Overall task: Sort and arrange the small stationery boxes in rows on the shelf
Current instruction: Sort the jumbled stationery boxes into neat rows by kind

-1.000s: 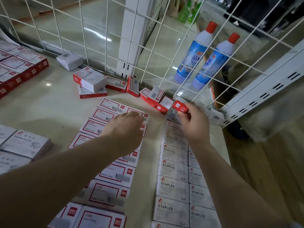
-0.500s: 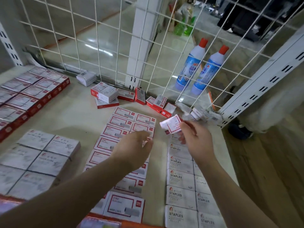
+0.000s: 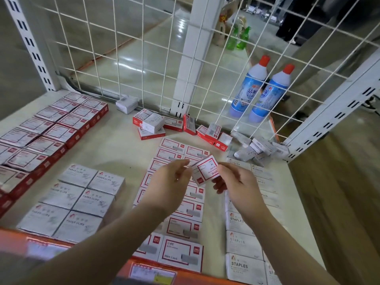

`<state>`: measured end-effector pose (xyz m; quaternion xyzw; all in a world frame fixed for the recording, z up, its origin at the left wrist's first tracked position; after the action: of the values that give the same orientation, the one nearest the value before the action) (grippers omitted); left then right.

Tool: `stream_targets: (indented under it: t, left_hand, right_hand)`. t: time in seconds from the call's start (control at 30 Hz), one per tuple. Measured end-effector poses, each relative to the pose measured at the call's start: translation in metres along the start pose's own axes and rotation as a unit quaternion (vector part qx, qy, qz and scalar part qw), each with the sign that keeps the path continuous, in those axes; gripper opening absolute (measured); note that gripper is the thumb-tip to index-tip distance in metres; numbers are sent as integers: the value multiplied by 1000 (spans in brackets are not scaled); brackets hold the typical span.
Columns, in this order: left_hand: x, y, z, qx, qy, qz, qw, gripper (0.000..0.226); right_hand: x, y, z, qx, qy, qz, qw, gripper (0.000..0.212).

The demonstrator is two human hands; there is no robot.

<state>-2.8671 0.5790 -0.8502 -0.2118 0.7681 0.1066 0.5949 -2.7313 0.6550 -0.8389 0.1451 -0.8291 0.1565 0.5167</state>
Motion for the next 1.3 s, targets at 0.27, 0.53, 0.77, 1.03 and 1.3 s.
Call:
stream_targets:
  t: [0.27, 0.53, 0.77, 1.03, 1.3]
  left_hand:
    - [10, 4, -8, 5, -16, -32, 999, 26]
    - [16, 1, -9, -15, -46, -60, 997, 23]
    - [13, 1, -8, 47, -32, -31, 998, 39]
    - [20, -3, -1, 140, -36, -51, 988, 27]
    - [28, -5, -6, 108, -40, -55, 992, 22]
  right_hand:
    - [7, -9, 14, 47, -16, -13, 999, 12]
    - [-7, -13, 34, 92, -100, 33, 990, 5]
    - [-5, -10, 23, 101, -94, 36, 990, 6]
    - [-1, -10, 16, 82, -60, 37, 994, 11]
    - [-3, -8, 15, 79, -43, 15, 996, 24]
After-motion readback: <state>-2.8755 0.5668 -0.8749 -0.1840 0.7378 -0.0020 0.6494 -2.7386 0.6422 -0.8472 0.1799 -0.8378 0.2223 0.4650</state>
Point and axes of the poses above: each hand's wrist, its own y-axis towards the middle knuckle, its own z-axis out of the palm, x = y × z, the point moved 7 cm from there along y, towards the middle knuckle, and after that the axes turned 9 degrees about -y, right-handed, at the moved point
